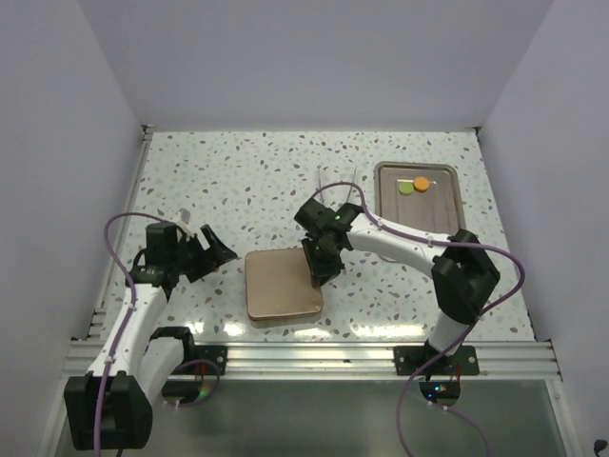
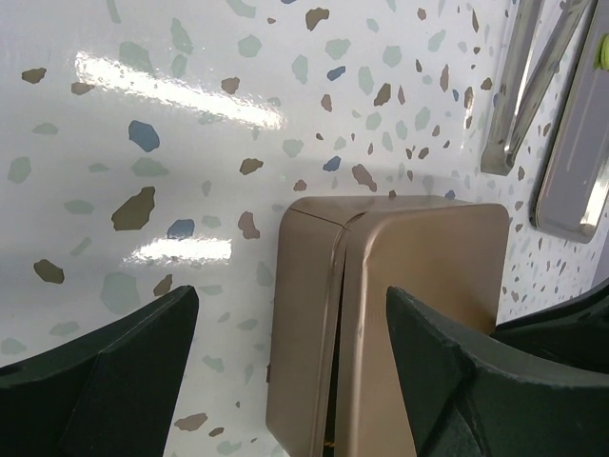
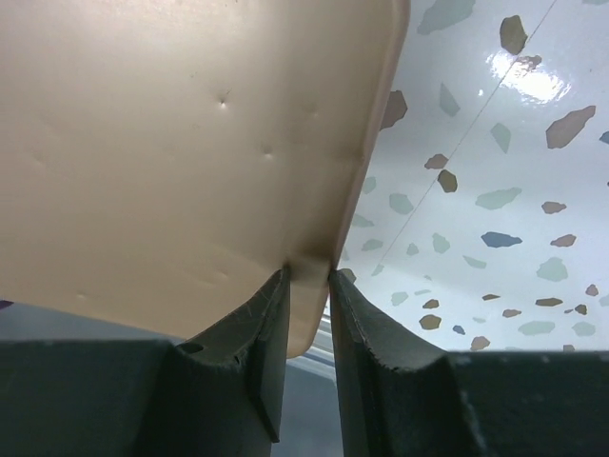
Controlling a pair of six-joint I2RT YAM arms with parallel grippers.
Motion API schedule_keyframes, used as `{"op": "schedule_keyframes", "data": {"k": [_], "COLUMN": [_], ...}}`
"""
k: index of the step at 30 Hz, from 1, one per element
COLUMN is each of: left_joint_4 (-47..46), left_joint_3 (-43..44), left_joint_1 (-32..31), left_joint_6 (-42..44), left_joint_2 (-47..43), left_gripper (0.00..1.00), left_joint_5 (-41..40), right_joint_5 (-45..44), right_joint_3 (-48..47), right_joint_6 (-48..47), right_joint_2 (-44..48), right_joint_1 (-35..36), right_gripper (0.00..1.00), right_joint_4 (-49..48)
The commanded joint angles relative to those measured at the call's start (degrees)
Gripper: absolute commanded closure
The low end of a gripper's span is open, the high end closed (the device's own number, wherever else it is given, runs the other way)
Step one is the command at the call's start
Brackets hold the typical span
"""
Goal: Pack the cookies
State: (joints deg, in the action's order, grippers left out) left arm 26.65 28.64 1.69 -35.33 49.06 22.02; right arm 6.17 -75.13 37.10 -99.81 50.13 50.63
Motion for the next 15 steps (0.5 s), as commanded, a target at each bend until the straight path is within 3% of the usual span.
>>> {"op": "schedule_keyframes", "data": {"k": [1, 15], "left_joint_4": [-1.0, 2.8], "left_joint_3": [1.5, 4.7], "left_joint_1": [-0.5, -1.2], "left_joint_6": [1.0, 0.4], "left_joint_2": [-1.0, -5.9], "left_gripper": [0.15, 0.20], "left_joint_5": [1.4, 0.7], "right_joint_5": [0.7, -0.4], "right_joint_3": [1.2, 1.0], "right_joint_6": [1.1, 0.5], "right_joint_2": [0.7, 0.8], "right_joint_1": [2.2, 3.2], "right_gripper": [0.73, 0.76], "right_joint_4": [-1.6, -0.4]}}
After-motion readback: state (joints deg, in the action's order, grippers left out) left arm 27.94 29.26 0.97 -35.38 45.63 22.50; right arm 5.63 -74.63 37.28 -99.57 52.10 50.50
